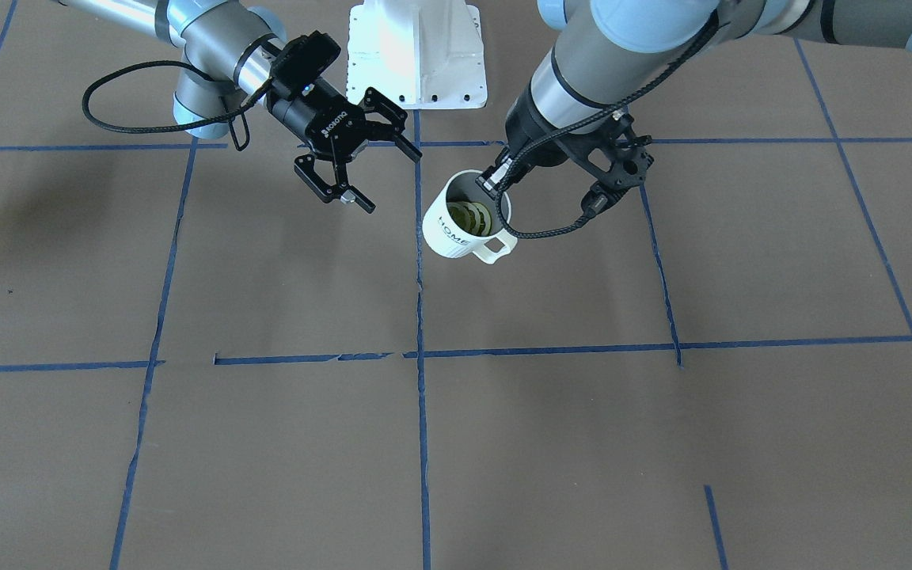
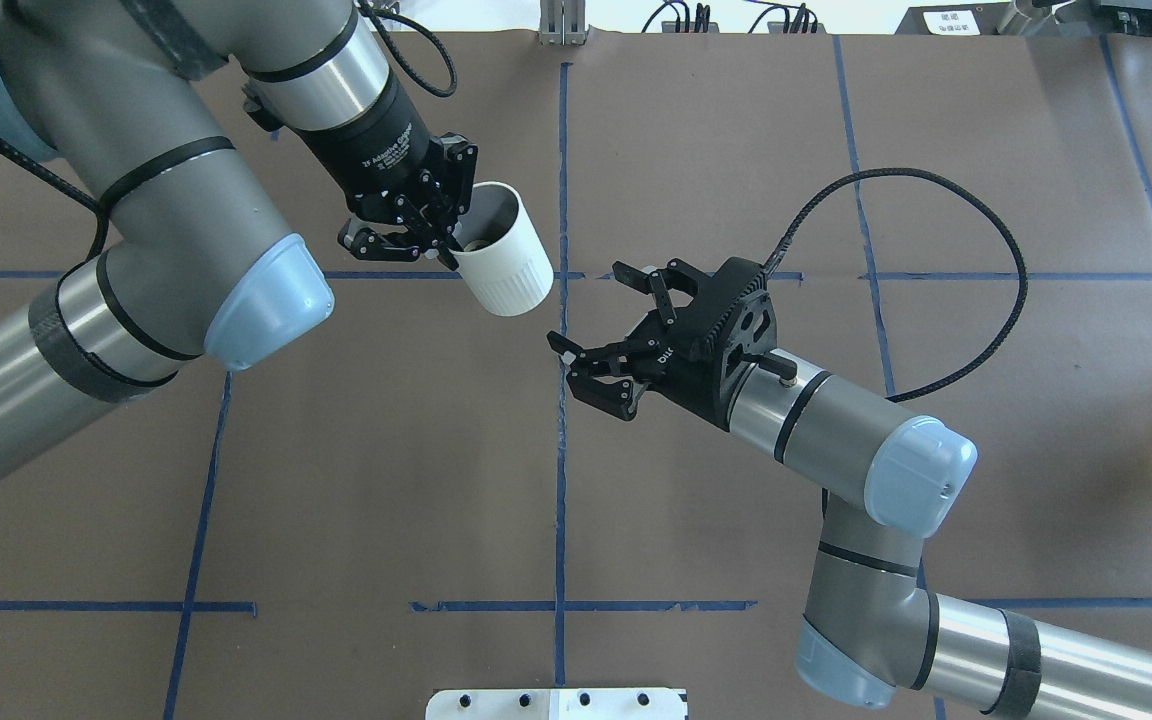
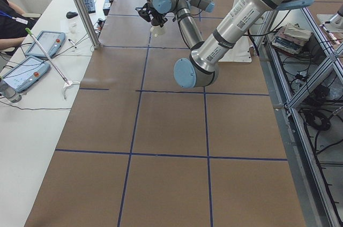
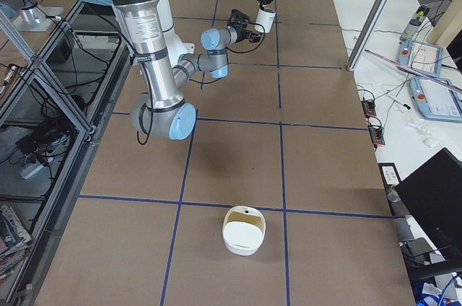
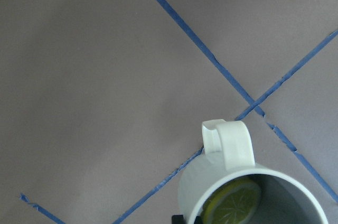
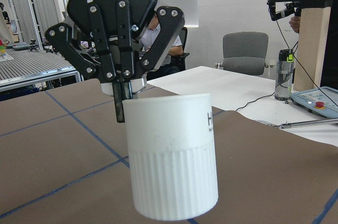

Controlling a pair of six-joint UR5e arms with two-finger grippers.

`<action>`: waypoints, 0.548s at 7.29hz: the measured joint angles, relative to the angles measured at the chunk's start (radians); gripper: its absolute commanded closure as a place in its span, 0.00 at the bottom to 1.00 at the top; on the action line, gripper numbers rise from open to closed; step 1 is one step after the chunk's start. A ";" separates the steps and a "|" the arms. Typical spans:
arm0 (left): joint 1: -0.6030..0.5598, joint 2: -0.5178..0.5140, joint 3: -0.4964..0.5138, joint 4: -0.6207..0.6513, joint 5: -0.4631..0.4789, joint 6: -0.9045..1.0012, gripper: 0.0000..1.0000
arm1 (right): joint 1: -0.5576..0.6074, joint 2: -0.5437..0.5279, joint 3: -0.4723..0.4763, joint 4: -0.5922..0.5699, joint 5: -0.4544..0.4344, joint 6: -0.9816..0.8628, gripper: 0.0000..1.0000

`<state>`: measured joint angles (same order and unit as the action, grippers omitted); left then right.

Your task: Left arm hands cup to right arm to dump lemon

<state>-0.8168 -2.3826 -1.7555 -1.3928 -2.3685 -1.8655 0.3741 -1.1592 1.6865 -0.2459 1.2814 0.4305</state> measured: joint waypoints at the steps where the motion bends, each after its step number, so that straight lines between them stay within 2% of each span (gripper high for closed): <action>1: 0.019 -0.007 0.001 -0.013 0.002 -0.020 1.00 | -0.001 0.000 -0.002 0.000 -0.001 -0.045 0.01; 4: 0.049 -0.019 0.002 -0.058 0.003 -0.068 1.00 | -0.001 0.000 -0.005 0.000 -0.001 -0.098 0.00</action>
<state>-0.7680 -2.4018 -1.7534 -1.4510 -2.3658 -1.9335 0.3728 -1.1596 1.6817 -0.2455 1.2807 0.3329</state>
